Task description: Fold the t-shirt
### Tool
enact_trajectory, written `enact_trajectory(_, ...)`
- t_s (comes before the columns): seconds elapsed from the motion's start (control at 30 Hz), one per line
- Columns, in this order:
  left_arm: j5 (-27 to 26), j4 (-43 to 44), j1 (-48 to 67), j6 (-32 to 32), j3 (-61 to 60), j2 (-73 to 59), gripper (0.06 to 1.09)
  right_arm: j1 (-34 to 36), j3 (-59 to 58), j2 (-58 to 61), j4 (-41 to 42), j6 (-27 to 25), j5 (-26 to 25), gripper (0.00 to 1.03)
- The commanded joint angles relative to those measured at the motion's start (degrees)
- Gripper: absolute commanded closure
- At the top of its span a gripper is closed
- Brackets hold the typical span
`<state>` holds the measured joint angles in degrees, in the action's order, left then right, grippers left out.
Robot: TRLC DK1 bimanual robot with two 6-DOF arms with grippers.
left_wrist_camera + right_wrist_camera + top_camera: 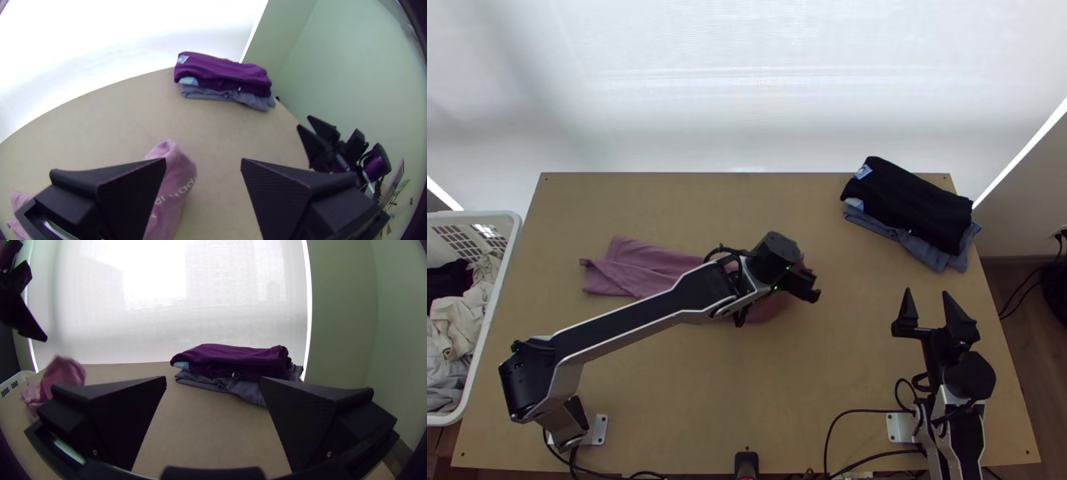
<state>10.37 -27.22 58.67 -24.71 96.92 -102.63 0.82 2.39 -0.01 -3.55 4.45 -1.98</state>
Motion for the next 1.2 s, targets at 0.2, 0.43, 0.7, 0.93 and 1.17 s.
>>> enact_trajectory(0.2, -3.69, -3.1, -8.84, 0.45, 3.62, 11.93, 0.1, 0.24, -0.55, -0.16, 0.92, -0.23, -0.22, 0.05)
enact_trajectory(0.43, -7.82, -11.19, -25.36, 6.34, 0.37, 19.13, 0.1, 0.24, -0.55, -0.16, 0.92, -0.23, -0.22, 0.05)
enact_trajectory(0.7, -12.04, -16.99, -41.1, 12.14, -5.43, 25.64, 0.1, 0.24, -0.55, -0.16, 0.92, -0.23, -0.22, 0.05)
enact_trajectory(0.93, -15.91, -18.66, -49.01, 10.3, -8.95, 28.63, 0.1, 0.24, -0.55, -0.16, 0.92, -0.23, -0.22, 0.05)
enact_trajectory(1.17, -16.79, -24.46, -54.28, 8.01, -9.3, 29.5, 0.1, 0.06, -0.55, -0.16, 0.92, -0.23, -0.22, 0.05)
